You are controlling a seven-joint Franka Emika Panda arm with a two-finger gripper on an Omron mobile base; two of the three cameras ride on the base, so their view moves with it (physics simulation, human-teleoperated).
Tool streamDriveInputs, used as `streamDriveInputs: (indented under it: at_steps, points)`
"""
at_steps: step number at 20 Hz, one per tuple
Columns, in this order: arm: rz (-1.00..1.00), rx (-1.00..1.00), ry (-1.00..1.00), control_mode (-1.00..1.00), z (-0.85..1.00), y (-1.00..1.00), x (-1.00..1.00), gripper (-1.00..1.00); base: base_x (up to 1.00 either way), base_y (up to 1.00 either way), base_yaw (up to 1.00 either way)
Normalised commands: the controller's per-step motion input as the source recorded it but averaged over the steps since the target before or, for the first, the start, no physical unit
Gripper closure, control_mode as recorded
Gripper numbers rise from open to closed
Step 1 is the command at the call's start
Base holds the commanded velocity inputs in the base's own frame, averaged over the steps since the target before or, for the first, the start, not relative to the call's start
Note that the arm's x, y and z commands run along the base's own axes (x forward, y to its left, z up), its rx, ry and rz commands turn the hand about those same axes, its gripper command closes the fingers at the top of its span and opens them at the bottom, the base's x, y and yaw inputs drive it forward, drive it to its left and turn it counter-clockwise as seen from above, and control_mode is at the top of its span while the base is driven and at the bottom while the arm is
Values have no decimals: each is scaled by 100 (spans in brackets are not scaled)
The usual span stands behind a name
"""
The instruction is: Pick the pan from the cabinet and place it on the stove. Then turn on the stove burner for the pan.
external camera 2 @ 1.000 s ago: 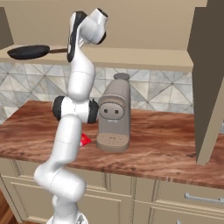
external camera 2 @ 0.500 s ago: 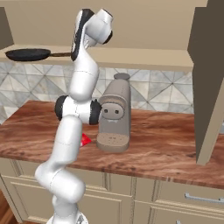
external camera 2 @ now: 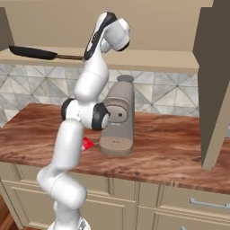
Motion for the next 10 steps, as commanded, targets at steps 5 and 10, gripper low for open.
streamDriveInputs:
  at_steps: [5, 10]
  points:
    - [-28, 18, -22, -100, -38, -14, -100, 100, 0, 0, 0]
    - [-26, 14, -26, -100, -28, -8, -100, 100, 0, 0, 0]
